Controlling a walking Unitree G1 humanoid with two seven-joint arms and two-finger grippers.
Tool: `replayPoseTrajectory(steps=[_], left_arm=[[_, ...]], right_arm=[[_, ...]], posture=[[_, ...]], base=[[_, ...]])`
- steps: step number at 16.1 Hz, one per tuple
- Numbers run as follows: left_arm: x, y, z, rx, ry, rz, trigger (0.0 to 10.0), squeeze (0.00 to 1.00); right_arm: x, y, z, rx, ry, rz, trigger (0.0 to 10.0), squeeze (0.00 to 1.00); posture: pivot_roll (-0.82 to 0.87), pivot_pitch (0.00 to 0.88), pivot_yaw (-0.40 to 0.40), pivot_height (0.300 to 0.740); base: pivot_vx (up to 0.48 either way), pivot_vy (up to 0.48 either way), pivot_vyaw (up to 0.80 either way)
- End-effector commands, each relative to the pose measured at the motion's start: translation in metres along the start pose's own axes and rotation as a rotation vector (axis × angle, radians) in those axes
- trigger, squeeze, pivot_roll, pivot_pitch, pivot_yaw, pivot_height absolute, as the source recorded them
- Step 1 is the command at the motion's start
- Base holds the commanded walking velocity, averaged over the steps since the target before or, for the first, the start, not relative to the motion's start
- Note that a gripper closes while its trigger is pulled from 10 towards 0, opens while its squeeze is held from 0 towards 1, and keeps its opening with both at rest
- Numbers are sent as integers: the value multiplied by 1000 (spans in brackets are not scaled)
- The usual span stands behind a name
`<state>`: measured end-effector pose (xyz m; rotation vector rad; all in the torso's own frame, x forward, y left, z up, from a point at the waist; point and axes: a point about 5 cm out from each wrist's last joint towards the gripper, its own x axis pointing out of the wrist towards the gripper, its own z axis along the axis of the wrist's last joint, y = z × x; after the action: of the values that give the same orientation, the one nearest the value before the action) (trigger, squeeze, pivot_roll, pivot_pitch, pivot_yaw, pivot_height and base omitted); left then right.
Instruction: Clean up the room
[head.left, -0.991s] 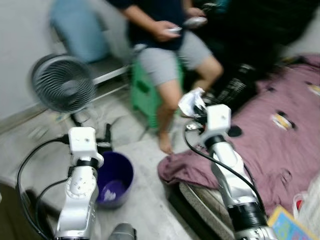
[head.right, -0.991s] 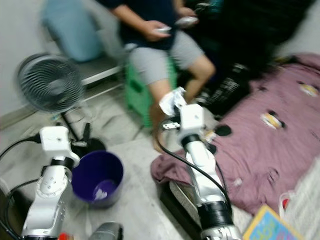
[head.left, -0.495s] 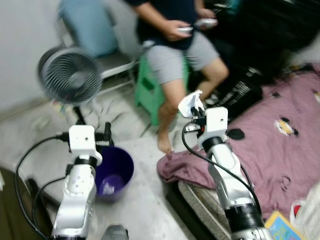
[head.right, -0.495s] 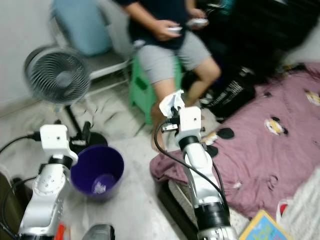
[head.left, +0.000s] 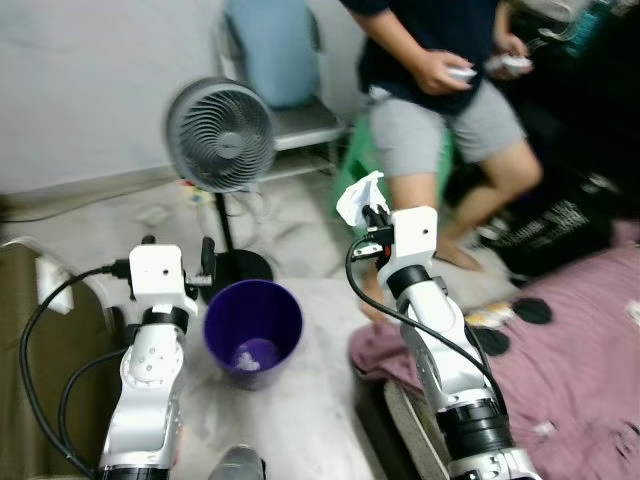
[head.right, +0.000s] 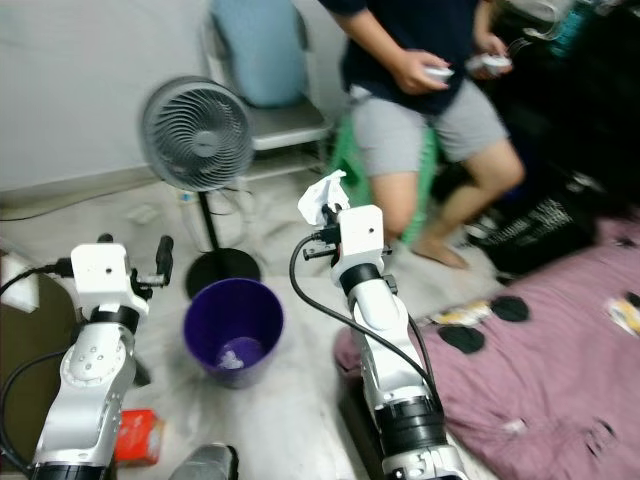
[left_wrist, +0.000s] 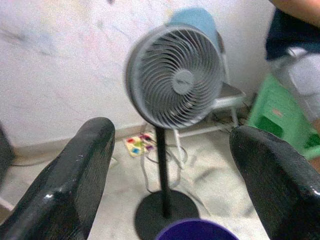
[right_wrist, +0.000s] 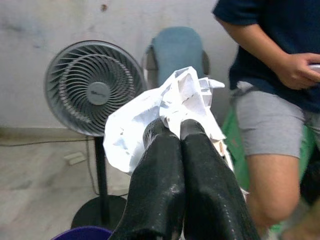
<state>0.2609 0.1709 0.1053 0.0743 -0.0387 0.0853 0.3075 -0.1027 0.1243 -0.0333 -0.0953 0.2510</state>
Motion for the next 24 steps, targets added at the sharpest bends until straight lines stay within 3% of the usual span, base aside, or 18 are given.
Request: replayPoseTrajectory(steps=[1,7,11,18,24], left_arm=[[-2,-3,1,-2,-4,-11,10000,0],[0,-5,1,-16,-1,-18,10000,0],[2,-7,-1,-30,10,-27,10000,0],[16,-28,3,-49,-2,-124,10000,0],[9,-19,2,-55,-2,-62,10000,0]], right_arm=[[1,-6,-1,-4,7,-12,10000,0],[2,-6,0,3,1,-16,10000,0],[1,-10,0,7,1,-42,10000,0],[-10,-21,-1,-25,0,-107,10000,0],[-2,-10,-1,-11,6,-58,10000,0]], posture=[[84,0,-86,740],[78,0,-80,740],[57,0,-60,740],[3,0,-9,740],[56,0,-57,740]], base=[[0,0,800],[0,0,766],[0,0,0],[0,0,114],[0,0,800]])
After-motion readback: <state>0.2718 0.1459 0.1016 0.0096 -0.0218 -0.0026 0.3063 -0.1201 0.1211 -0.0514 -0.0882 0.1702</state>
